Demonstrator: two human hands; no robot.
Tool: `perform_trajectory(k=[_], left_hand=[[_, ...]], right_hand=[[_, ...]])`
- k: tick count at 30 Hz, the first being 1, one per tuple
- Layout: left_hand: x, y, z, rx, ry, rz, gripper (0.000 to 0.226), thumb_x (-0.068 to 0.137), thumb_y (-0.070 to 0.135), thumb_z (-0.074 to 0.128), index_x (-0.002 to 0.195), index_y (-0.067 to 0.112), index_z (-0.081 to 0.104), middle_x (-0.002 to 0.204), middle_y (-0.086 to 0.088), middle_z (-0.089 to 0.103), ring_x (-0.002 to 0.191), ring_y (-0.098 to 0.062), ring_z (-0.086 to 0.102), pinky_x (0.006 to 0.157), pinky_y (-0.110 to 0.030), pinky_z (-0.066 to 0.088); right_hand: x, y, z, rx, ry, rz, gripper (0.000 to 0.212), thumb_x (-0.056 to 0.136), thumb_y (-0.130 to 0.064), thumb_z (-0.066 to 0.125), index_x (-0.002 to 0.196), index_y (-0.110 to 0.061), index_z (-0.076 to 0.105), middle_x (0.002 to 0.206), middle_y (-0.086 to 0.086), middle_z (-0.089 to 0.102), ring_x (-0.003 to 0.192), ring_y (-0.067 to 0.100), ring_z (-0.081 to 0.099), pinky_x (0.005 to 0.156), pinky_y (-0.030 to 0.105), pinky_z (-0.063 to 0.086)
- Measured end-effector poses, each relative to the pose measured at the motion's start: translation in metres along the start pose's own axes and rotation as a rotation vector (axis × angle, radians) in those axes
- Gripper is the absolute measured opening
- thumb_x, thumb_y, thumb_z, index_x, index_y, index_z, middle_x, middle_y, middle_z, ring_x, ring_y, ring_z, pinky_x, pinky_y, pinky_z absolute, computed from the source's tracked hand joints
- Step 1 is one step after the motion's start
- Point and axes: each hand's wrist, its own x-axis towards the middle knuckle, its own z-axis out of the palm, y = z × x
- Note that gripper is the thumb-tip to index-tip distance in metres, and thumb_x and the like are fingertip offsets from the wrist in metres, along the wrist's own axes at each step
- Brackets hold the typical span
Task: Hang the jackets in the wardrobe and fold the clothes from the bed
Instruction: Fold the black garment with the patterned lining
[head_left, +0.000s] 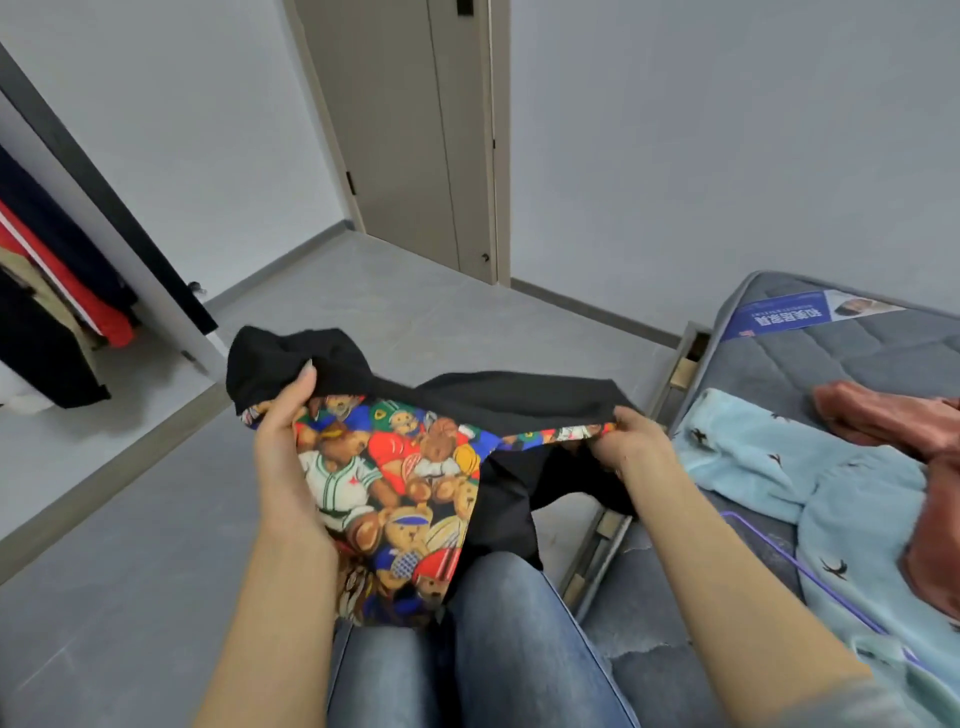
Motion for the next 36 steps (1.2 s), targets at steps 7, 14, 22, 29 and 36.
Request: perform_trajectory(k=[7, 14, 22, 29, 36], left_hand=[[0.019, 0.033, 0.093, -0.059, -0.041, 0.119, 0.018, 0.084, 0.035, 0.071, 0.091, 0.021, 0.078, 0.097, 0.0, 0.076, 0.087, -0.019, 0.074, 0.074, -0.033, 0.058], [-0.037, 0.007, 0.102, -0.104, -0.079, 0.059, 0.029, 0.079, 0.042, 0.076, 0.101, 0.024, 0.077, 0.105, -0.001, 0.075, 0.094, -0.022, 0.073, 0.071, -0.038, 0.059], [-0.122, -0.081, -0.015, 0.245, 0.215, -0.318, 0.053, 0.076, 0.048, 0.077, 0.119, 0.019, 0.066, 0.109, -0.008, 0.073, 0.098, -0.033, 0.071, 0.089, -0.056, 0.053], [-0.161, -0.1, -0.066, 0.621, 0.165, -0.539, 0.046, 0.095, 0.037, 0.057, 0.125, 0.001, 0.056, 0.11, -0.019, 0.067, 0.094, -0.031, 0.064, 0.082, -0.04, 0.048], [-0.175, -0.057, -0.03, 0.339, -0.114, -0.121, 0.035, 0.099, 0.034, 0.048, 0.099, 0.008, 0.072, 0.095, -0.007, 0.076, 0.088, -0.016, 0.073, 0.077, -0.033, 0.055]], right_hand=[[-0.08, -0.089, 0.068, 0.05, -0.528, -0.439, 0.017, 0.08, -0.009, 0.043, 0.064, -0.015, 0.048, 0.074, -0.002, 0.055, 0.066, 0.017, 0.059, 0.07, 0.024, 0.05], [-0.162, -0.125, 0.033, -0.204, -0.476, -0.898, 0.024, 0.095, -0.034, 0.056, 0.105, -0.016, 0.069, 0.107, 0.002, 0.073, 0.1, 0.02, 0.07, 0.09, 0.035, 0.055], [-0.121, -0.079, -0.187, -0.169, 0.388, -1.018, 0.02, 0.099, -0.02, 0.045, 0.081, -0.018, 0.051, 0.092, 0.003, 0.056, 0.077, 0.02, 0.056, 0.069, 0.033, 0.048], [-0.115, -0.052, -0.301, -0.329, 0.337, -0.967, 0.027, 0.095, -0.022, 0.052, 0.121, -0.018, 0.059, 0.121, 0.008, 0.066, 0.109, 0.028, 0.062, 0.098, 0.047, 0.049], [-0.137, -0.078, -0.251, -0.522, 0.026, -0.943, 0.018, 0.091, -0.004, 0.056, 0.095, -0.02, 0.049, 0.094, 0.007, 0.063, 0.065, 0.017, 0.065, 0.057, 0.029, 0.056]])
